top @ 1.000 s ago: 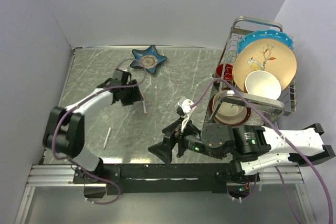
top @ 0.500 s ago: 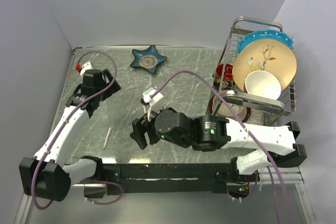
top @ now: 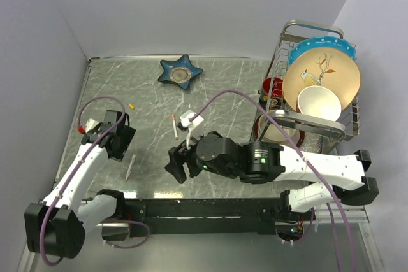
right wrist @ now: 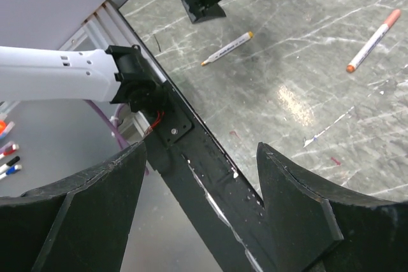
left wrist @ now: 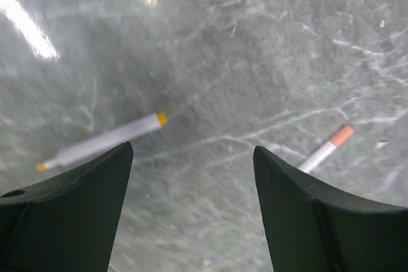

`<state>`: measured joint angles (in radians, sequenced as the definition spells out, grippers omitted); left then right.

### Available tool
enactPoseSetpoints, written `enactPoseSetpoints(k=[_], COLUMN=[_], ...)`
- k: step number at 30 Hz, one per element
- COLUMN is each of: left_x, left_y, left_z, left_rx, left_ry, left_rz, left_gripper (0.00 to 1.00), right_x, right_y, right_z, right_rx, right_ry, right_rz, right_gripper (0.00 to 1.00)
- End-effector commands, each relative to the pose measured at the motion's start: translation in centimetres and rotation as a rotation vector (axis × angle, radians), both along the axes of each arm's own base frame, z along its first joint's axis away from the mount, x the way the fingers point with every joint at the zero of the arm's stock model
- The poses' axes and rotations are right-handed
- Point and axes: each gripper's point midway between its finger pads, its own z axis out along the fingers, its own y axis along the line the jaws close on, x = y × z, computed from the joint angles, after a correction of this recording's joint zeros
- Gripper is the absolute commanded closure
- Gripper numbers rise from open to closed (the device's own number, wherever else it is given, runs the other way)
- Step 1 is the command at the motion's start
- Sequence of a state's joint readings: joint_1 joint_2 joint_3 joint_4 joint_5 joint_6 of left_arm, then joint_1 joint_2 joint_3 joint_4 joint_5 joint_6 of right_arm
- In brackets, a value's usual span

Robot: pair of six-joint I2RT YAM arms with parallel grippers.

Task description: Insert the pens into the pen caps

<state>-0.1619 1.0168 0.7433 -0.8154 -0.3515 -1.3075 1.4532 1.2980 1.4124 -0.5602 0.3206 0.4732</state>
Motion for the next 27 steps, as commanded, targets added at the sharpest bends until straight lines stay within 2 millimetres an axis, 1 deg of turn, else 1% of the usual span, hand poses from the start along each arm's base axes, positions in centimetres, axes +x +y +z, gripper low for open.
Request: enactPoseSetpoints(k=[1,2,3,4,5,7,9,14,17,20,21,24,27], left_x=[-0.4,-1.0,-1.1,-1.4,-1.5,-1.8,-2.1,-2.9,-3.0,-3.2,-2.9,-2.8,-2.8], left_y=[-1.6,-1.5,-1.6,-1.7,-1.8,-2.0,-1.9,-0.5,-0.4,0.0,0.0,0.3,1.2], left_z=[-0.8,-1.6,-1.9,-2.5,-3.0,-3.9,-4.7,-5.6,-6.1,-7.1,-7.2,-8.1,-8.5], left_rx=[-0.199,-0.196,-0.210,-0.222,-0.232,-0.262,-0.272,-0.239,-0.253,-0.256,-0.265,-0.266,-0.236], left_ry=[-0.009,0.037,0.054,0.075,0.094,0.113,0.127,0.133,0.124,0.131,0.118,0.138,0.157], left_rz=[0.171,0.194,0.205,0.220,0.229,0.246,0.278,0.352,0.373,0.402,0.400,0.420,0.431], left_gripper=[0.20,0.21,0.21,0.21,0.21,0.21,0.20,0.19,0.19,0.18,0.18,0.19,0.20], right_x=[-0.2,-0.2,-0.2,-0.3,-0.3,-0.3,-0.3,-0.2,-0.3,-0.3,-0.5,-0.5,-0.5], right_y=[-1.8,-2.1,-2.3,-2.7,-2.8,-3.1,-3.3,-3.3,-3.2,-2.8,-2.7,-2.5,-2.4], right_z=[3.3,2.9,2.9,3.4,3.0,3.0,3.1,3.0,2.9,2.8,2.8,2.8,2.7], right_rx=[0.122,0.120,0.127,0.146,0.140,0.144,0.146,0.140,0.141,0.135,0.133,0.131,0.127], right_ry=[-0.024,-0.022,-0.021,-0.023,-0.021,-0.022,-0.023,-0.026,-0.027,-0.024,-0.023,-0.020,-0.016], right_rz=[0.005,0.006,0.004,0.003,0.001,-0.003,-0.001,-0.003,0.000,0.006,0.012,0.016,0.017], right_gripper=[0.23,0.23,0.23,0.23,0.23,0.23,0.23,0.23,0.23,0.23,0.23,0.23,0.23])
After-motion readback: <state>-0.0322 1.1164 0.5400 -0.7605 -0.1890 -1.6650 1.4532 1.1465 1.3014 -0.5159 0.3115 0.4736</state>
